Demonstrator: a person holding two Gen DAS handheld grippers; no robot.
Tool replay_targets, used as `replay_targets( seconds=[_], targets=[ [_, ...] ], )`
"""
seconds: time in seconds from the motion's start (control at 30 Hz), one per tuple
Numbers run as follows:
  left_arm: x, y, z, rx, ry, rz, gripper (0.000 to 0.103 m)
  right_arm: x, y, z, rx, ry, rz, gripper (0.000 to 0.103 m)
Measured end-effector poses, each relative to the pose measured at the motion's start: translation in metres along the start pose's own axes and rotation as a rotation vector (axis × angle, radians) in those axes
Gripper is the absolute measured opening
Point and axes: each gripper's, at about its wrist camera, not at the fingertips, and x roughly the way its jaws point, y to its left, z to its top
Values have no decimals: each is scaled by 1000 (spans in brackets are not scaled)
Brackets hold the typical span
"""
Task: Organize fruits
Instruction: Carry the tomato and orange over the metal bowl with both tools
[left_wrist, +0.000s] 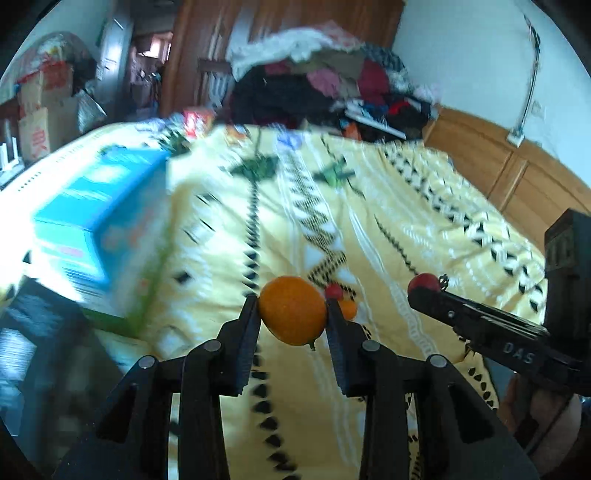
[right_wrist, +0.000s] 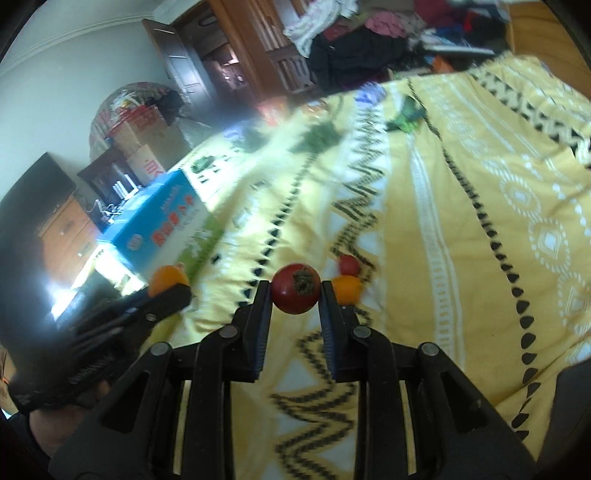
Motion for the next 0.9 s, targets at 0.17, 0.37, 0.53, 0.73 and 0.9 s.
replay_targets(
  seconds=[0.17, 0.37, 0.53, 0.73, 0.9],
  targets=[
    [-90, 58, 19, -52, -105, 114, 36, -13, 84, 17, -99, -36, 85, 26],
    [-189, 135, 18, -116, -208, 282, 36, -13, 187, 17, -222, -31, 192, 26],
    [-249, 199, 4, -184, -240, 420, 36, -5, 270, 7, -317, -2, 288, 26],
    [-281, 268, -26, -261, -200, 573, 36, 16, 364, -24, -447, 84, 402, 26],
    [-283, 303, -52, -302, -133, 647, 36, 46, 412, -57, -503, 192, 448, 26]
  ],
)
